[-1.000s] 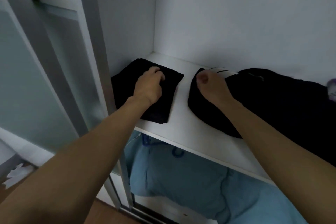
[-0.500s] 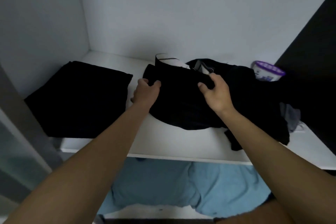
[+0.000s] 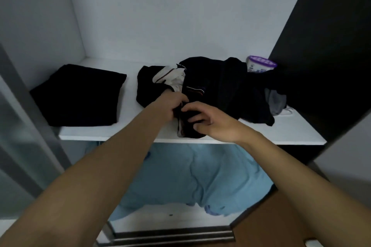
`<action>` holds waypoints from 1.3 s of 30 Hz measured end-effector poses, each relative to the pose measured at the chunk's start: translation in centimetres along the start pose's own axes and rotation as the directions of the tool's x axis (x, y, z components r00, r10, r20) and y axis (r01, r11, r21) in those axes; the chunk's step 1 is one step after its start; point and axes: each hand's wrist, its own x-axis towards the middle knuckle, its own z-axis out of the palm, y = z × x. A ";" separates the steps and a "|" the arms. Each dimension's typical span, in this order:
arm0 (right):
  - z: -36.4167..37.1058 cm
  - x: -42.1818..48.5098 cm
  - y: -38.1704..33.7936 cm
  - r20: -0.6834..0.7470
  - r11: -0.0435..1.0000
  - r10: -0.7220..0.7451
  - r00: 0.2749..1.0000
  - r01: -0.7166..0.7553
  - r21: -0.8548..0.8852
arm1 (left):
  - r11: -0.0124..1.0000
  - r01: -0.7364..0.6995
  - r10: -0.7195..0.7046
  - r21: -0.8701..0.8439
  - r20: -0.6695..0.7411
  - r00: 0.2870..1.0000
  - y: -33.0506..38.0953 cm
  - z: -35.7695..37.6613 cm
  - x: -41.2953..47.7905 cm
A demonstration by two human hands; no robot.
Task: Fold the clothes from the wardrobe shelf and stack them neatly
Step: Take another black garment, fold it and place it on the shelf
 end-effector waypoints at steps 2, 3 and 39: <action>-1.1 -2.9 0.8 -0.081 0.997 0.042 0.996 -0.036 0.070 | 0.999 0.009 -0.008 0.038 -0.025 1.000 -0.9 0.4 -2.0; -1.6 -4.2 1.3 -0.162 0.993 0.069 0.984 -0.053 0.102 | 0.998 0.003 -0.001 0.055 -0.040 0.999 -1.3 0.8 -3.2; 23.2 -21.8 -6.4 0.212 0.972 0.224 0.951 -0.202 -0.120 | 0.601 0.073 0.012 0.796 -0.100 0.995 -18.0 -8.6 -37.7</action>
